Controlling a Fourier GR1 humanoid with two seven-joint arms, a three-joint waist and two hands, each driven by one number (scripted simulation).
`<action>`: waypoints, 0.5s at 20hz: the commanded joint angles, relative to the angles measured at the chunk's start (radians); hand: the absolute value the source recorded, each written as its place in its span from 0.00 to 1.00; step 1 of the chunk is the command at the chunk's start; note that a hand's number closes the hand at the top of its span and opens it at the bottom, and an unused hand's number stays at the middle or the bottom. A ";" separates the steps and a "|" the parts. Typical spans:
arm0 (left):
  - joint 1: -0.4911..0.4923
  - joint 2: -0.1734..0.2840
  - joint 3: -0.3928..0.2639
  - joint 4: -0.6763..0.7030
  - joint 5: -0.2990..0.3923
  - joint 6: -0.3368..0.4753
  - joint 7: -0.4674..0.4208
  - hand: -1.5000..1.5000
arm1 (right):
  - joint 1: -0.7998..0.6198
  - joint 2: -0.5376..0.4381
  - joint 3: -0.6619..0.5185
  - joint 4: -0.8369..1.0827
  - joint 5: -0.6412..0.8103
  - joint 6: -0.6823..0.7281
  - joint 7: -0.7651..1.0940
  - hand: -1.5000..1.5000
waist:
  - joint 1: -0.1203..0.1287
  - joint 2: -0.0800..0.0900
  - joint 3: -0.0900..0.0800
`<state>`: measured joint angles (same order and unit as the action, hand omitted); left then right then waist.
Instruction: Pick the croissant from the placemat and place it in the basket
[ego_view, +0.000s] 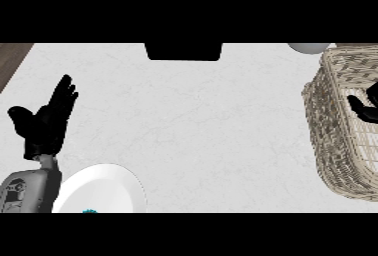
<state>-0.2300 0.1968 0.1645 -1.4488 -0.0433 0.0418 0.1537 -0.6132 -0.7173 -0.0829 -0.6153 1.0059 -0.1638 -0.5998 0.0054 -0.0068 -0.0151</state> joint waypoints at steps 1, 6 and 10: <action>-0.026 0.009 0.010 0.047 0.001 -0.006 -0.015 0.50 | -0.033 0.047 0.016 0.048 0.022 0.052 0.059 1.00 | 0.004 0.011 0.015; 0.006 -0.003 0.000 -0.021 -0.009 0.015 0.024 0.50 | -0.026 0.054 0.024 0.075 0.063 0.040 0.142 1.00 | 0.005 0.008 0.015; 0.005 -0.017 -0.002 0.011 -0.015 0.022 -0.013 0.50 | -0.031 0.037 -0.013 0.094 0.034 0.070 0.150 0.00 | 0.000 0.009 0.015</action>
<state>-0.2087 0.1861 0.1558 -1.4687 -0.0506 0.0479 0.1549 -0.6440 -0.7086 -0.0861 -0.5403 1.0411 -0.1037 -0.4951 0.0060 -0.0082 -0.0162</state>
